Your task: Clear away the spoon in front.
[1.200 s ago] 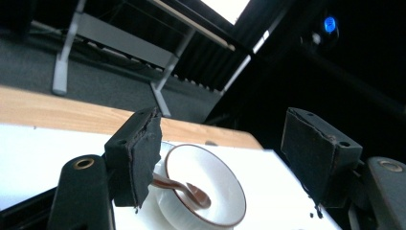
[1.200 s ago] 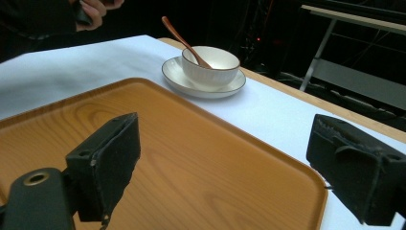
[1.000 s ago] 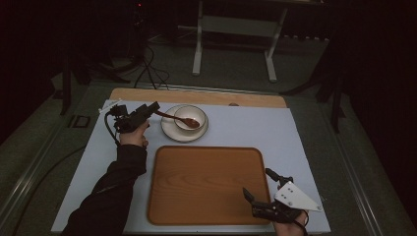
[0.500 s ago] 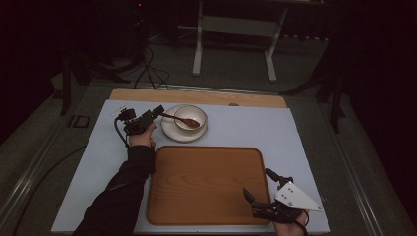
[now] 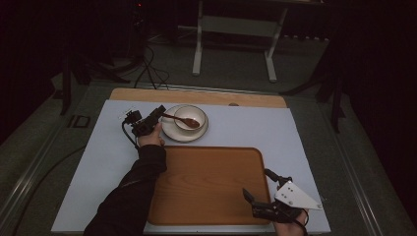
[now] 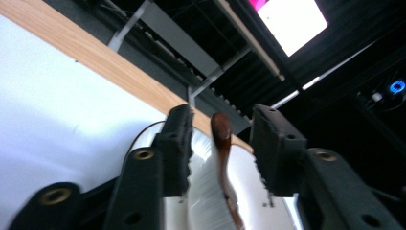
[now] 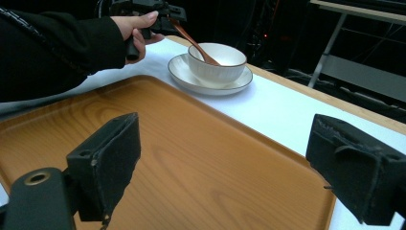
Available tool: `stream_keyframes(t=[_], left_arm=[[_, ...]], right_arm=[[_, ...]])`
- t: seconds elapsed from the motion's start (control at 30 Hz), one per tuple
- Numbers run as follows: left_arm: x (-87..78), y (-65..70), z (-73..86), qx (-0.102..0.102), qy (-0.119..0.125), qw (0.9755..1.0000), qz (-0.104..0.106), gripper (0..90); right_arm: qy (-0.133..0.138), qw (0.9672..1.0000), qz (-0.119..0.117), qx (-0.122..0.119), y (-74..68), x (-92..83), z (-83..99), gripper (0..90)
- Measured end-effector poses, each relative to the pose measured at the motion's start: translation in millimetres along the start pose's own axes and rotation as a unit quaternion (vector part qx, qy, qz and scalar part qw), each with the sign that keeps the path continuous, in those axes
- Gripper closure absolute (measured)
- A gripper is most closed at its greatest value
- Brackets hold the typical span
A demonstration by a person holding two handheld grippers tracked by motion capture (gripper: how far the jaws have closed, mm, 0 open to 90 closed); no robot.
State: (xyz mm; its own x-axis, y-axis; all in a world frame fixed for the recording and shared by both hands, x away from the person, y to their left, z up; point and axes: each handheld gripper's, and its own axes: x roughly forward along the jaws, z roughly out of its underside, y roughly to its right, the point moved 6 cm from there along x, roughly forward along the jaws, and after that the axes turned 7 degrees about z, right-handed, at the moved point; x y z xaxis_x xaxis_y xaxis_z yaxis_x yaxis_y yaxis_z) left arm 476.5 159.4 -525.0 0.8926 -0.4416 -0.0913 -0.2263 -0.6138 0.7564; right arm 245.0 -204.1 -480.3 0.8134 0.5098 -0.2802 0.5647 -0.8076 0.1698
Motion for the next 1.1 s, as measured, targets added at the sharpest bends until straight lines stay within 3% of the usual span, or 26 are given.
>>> stream_keyframes(t=[0.2,0.3,0.5,0.8,1.1], left_arm=[[2.1,0.2,3.5,-0.024,0.009,0.9996,-0.007,71.7],[2.3,1.1,5.1,-0.026,0.010,0.9996,-0.005,81.2],[0.8,6.0,0.6,-0.017,0.023,0.9996,0.000,83.1],[-1.2,17.9,-11.4,0.033,0.006,0.9994,0.003,83.7],[-9.0,37.9,-32.5,0.059,-0.008,0.9981,0.018,83.7]], right_arm=[[0.000,1.0000,-0.001,0.003,0.7,-0.2,-0.1,11.6],[0.000,1.0000,-0.002,0.002,0.7,-0.3,0.0,11.7],[0.000,1.0000,-0.002,0.001,0.7,0.2,0.2,11.7],[0.004,1.0000,0.001,0.000,0.0,-1.4,-1.7,11.7],[0.013,0.9999,0.005,0.003,1.0,-4.3,-4.6,11.7]])
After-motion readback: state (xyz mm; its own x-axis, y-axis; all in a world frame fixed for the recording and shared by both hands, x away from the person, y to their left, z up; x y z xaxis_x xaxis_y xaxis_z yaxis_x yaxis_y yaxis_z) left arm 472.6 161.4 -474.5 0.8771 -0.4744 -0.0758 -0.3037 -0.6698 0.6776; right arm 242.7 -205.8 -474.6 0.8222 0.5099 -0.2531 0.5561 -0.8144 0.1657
